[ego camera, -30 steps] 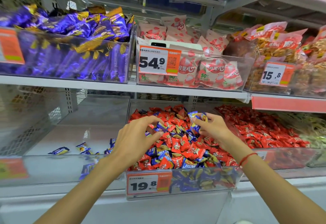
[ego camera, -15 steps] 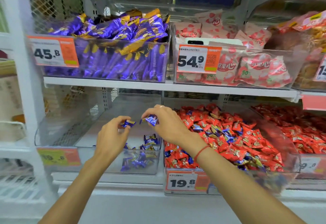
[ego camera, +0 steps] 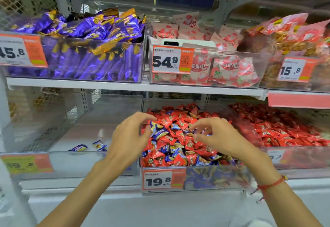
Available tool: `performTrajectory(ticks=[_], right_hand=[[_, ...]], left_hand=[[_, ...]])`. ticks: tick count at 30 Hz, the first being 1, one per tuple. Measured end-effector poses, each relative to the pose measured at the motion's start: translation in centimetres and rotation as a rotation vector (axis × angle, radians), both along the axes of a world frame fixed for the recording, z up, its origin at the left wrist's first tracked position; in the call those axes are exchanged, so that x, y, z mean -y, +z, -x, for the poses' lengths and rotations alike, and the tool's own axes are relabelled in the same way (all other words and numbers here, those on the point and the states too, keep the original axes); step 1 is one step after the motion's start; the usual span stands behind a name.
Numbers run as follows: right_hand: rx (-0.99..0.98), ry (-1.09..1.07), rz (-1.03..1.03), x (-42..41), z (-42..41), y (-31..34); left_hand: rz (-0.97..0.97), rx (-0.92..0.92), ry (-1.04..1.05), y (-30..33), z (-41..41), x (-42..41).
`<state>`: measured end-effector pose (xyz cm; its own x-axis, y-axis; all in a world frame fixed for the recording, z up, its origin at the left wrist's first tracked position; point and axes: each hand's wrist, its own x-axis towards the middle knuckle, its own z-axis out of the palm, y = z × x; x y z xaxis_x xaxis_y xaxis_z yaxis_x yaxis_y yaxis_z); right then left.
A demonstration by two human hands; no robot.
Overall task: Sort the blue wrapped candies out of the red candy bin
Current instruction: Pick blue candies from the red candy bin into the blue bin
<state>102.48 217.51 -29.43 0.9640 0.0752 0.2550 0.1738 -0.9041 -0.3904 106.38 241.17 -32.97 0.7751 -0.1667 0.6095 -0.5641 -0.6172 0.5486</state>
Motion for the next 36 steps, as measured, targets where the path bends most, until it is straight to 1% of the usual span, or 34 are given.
performTrajectory(ticks=[3,6,7,9,11,13,15,17,19,20,23,25,27,30,34,36], right_hand=[[-0.114,-0.130,0.031,4.8,1.3,0.4],[-0.350,-0.107,0.014,6.5,2.1,-0.1],[-0.391,-0.094,0.002,6.5,2.1,-0.4],[-0.408,-0.100,-0.022,6.3,2.0,-0.8],[-0.445,-0.120,-0.067,6.3,1.7,-0.8],[-0.495,-0.123,-0.100,6.7,1.6,-0.6],[-0.461,-0.111,-0.096,7.4,1.6,-0.3],[-0.335,-0.136,-0.119,7.7,1.4,-0.3],[-0.217,-0.147,-0.153,7.6,1.1,-0.6],[-0.202,-0.127,-0.145,7.3,0.9,-0.8],[-0.266,-0.026,-0.078,6.2,0.1,-2.4],[-0.258,-0.024,0.000,5.8,-0.5,-3.4],[-0.199,-0.059,0.080,5.6,-0.9,-4.0],[-0.100,-0.076,0.107,5.9,-0.8,-4.2],[-0.131,-0.028,-0.070,7.5,-0.1,-3.5],[-0.137,-0.029,-0.181,8.3,0.2,-3.1]], left_hand=[[-0.135,-0.011,-0.156,-0.5,1.5,4.0],[-0.278,-0.027,-0.257,-0.8,1.4,7.4],[-0.317,-0.041,-0.274,-0.8,1.0,8.3],[-0.448,-0.064,-0.318,-0.9,0.1,9.8],[-0.618,-0.033,-0.343,-1.3,-0.8,10.7],[-0.670,-0.029,-0.320,-1.6,-1.3,10.7],[-0.666,-0.018,-0.307,-1.8,-1.5,10.3],[-0.651,-0.008,-0.319,-1.5,-1.3,9.7],[-0.601,-0.058,-0.316,-1.0,-0.8,9.1],[-0.584,-0.097,-0.309,-0.8,-0.6,8.8],[-0.471,-0.197,-0.287,0.2,-0.3,8.3],[-0.387,-0.173,-0.228,0.8,-0.8,8.3],[-0.427,-0.094,-0.142,1.3,-1.8,9.1],[-0.541,-0.058,-0.141,1.6,-4.0,10.8],[-0.754,-0.142,-0.174,1.5,-6.4,12.7],[-0.828,-0.100,-0.153,1.6,-6.6,13.2]])
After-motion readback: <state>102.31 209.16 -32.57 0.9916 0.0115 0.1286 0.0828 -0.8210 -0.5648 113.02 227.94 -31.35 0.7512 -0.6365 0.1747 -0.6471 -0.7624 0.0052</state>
